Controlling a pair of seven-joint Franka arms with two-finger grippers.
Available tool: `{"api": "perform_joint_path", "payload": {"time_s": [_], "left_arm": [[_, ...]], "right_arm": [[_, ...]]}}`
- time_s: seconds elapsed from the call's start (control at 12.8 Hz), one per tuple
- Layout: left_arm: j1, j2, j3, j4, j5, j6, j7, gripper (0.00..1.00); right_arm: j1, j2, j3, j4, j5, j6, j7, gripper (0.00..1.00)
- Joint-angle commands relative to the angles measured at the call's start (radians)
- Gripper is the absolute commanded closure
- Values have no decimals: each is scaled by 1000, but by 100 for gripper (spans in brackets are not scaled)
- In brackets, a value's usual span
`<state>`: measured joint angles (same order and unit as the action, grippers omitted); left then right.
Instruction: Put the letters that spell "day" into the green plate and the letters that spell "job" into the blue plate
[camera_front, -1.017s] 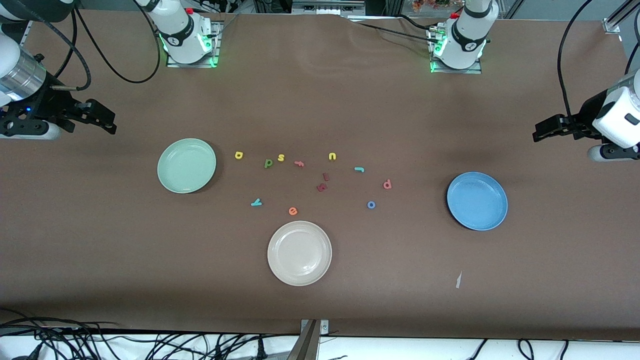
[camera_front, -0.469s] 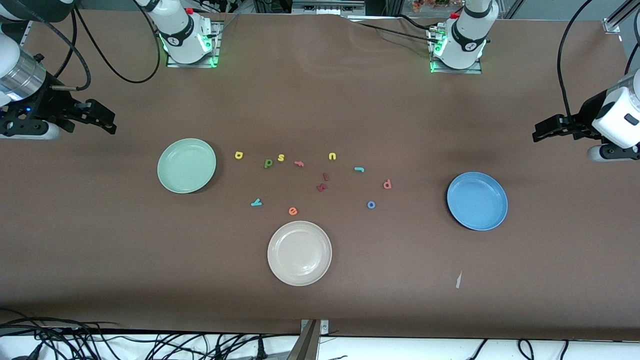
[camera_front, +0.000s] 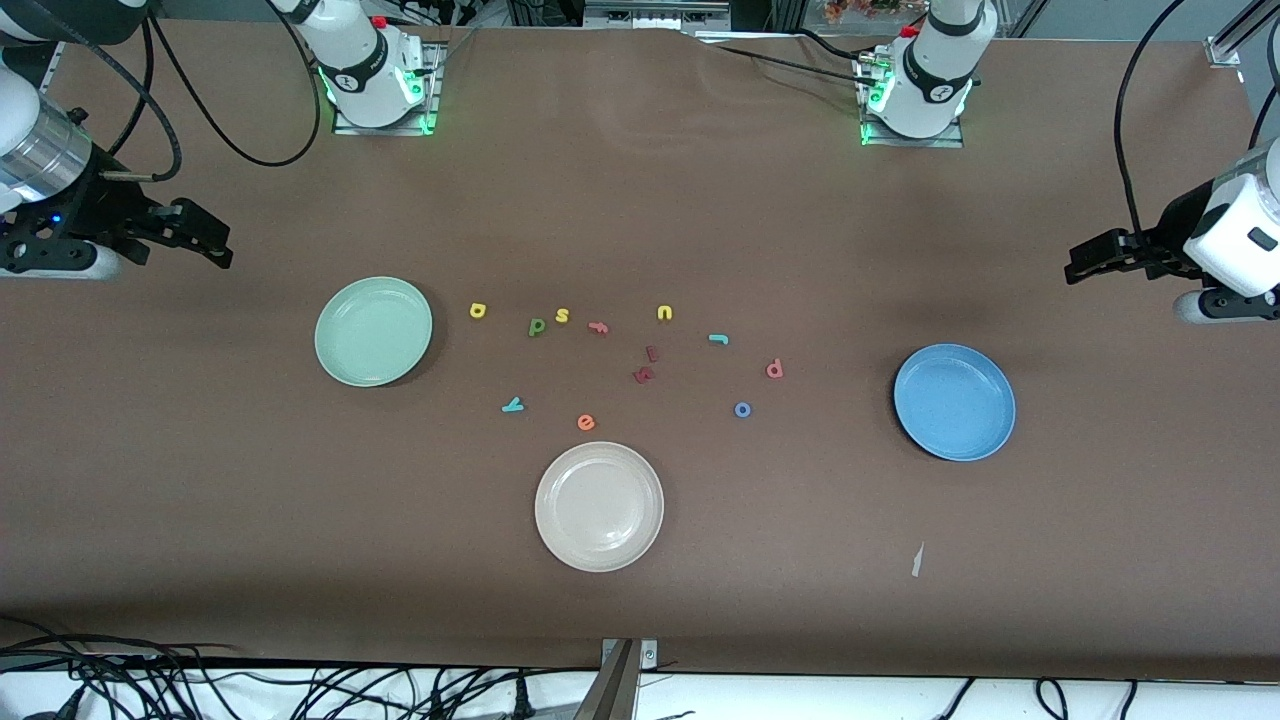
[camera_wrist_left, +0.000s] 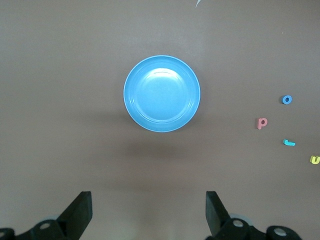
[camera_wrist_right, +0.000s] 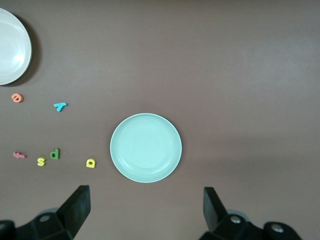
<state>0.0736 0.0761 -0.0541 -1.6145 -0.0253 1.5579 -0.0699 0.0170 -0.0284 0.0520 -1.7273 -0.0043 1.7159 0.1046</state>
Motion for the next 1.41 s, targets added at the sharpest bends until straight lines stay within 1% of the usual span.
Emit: {"api": "perform_joint_path", "payload": {"time_s": [0.0,0.55,0.7,0.86,1.02,1.17,1.33], "left_arm": [[-2,1,0,2,-21,4,9,0],[-2,4,0,2,-16,4,5,0],[-6,22,0,4,-18,5,5,0],[-11,115,-1,31,-19,5,2,0],[-58,203,-6,80,-10,5,2,0],[-90,270,-6,81,-21,14,2,0],[-142,324,-7,81,-25,89,1,0]], "right_arm": [[-5,-7,0,0,7,-15,-5,0],[-5,-7,0,0,7,-16,-5,0],[-5,-7,0,0,6,-16,-5,0],[-5,-7,-1,0,7,-16,-6,0],[-5,-8,0,0,7,-16,-5,0],[-5,-7,-1,0,6,-16,-6,0],[-5,-7,0,-1,6,-16,-6,0]]}}
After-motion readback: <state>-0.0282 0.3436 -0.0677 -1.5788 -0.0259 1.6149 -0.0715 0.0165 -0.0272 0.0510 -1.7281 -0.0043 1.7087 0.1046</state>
